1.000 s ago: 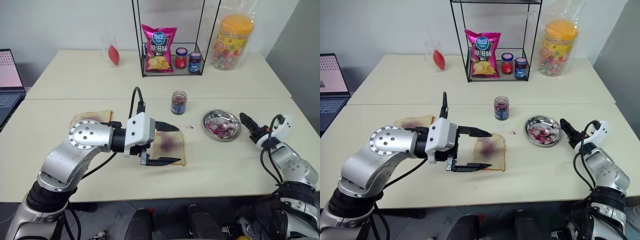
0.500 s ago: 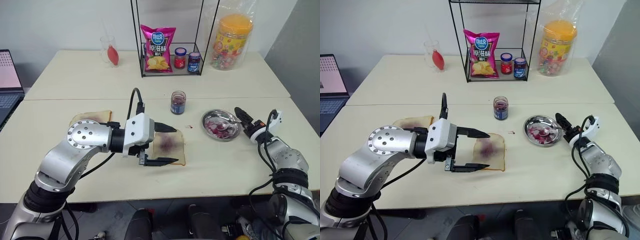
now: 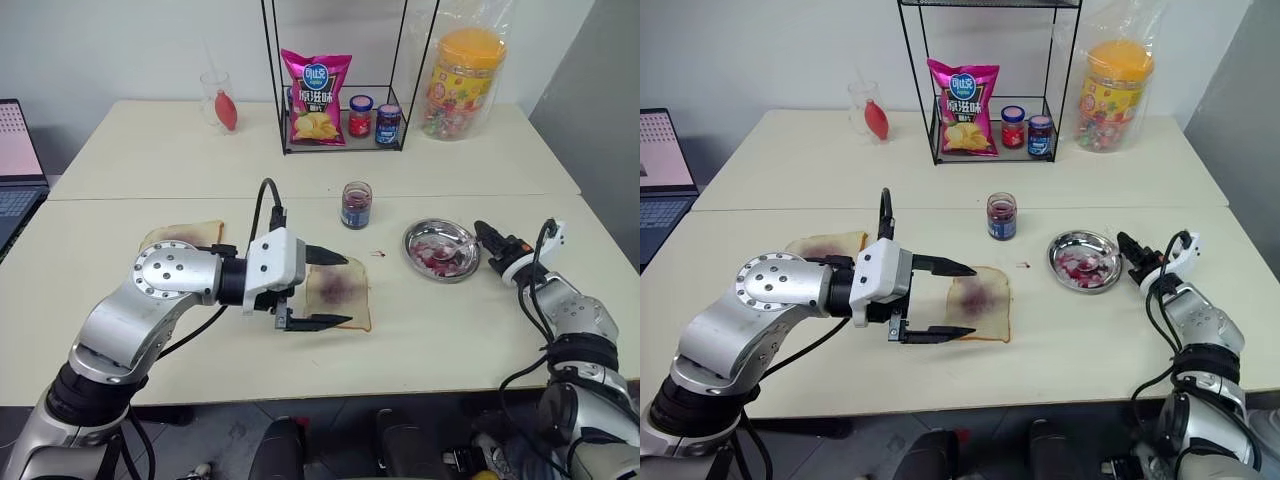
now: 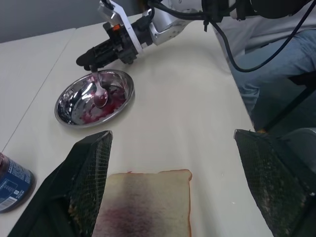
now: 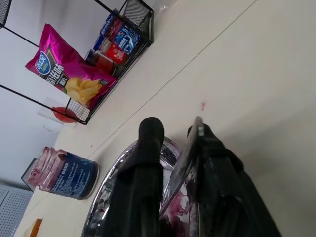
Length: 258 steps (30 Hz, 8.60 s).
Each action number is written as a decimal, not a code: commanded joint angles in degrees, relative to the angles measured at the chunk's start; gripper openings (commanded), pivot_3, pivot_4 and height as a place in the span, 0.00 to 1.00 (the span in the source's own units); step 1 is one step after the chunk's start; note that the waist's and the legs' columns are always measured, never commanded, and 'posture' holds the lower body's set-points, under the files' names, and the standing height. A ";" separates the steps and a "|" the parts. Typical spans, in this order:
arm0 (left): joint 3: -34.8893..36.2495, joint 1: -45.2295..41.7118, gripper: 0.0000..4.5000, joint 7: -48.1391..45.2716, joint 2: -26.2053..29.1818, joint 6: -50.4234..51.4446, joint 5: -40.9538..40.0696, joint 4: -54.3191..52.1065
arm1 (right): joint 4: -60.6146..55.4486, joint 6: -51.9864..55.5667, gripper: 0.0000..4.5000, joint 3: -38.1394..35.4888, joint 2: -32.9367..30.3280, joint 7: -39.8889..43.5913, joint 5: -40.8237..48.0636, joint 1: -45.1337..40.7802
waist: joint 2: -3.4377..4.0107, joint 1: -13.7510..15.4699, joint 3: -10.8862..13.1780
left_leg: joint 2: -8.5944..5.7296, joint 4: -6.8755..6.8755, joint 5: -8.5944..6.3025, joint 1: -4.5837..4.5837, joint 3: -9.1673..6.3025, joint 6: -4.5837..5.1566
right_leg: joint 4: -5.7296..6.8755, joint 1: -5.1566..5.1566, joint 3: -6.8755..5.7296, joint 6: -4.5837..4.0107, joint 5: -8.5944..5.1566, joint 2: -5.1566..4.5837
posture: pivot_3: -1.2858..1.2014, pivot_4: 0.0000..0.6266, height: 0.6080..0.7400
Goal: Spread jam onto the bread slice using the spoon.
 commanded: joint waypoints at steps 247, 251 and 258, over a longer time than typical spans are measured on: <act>10.73 5.26 0.92 23.40 -12.38 -0.59 6.38 8.95 | 3.60 5.63 0.00 -3.28 16.07 -18.75 2.38 -30.63 | 0.32 -0.95 0.07 | 0.02 -0.25 0.00 -0.20 0.04 0.00 | 0.00 -0.35 0.03 -0.28 0.18 0.02 | 0.52 0.24 1.00; 10.95 5.57 0.92 23.17 -11.99 -0.83 6.41 9.02 | -0.03 8.07 0.00 -3.07 16.69 -19.99 4.08 -30.50 | 0.32 -0.96 0.07 | 0.03 -0.28 0.00 -0.20 0.04 0.00 | 0.00 -0.36 0.03 -0.28 0.18 0.02 | 0.52 0.24 1.00; 11.46 6.46 0.92 22.45 -11.25 -1.03 5.89 8.49 | -6.05 12.25 0.00 -2.55 17.93 -22.34 6.87 -29.85 | 0.32 -1.00 0.07 | 0.02 -0.29 0.00 -0.20 0.05 0.00 | 0.01 -0.38 0.05 -0.28 0.18 0.02 | 0.52 0.24 1.00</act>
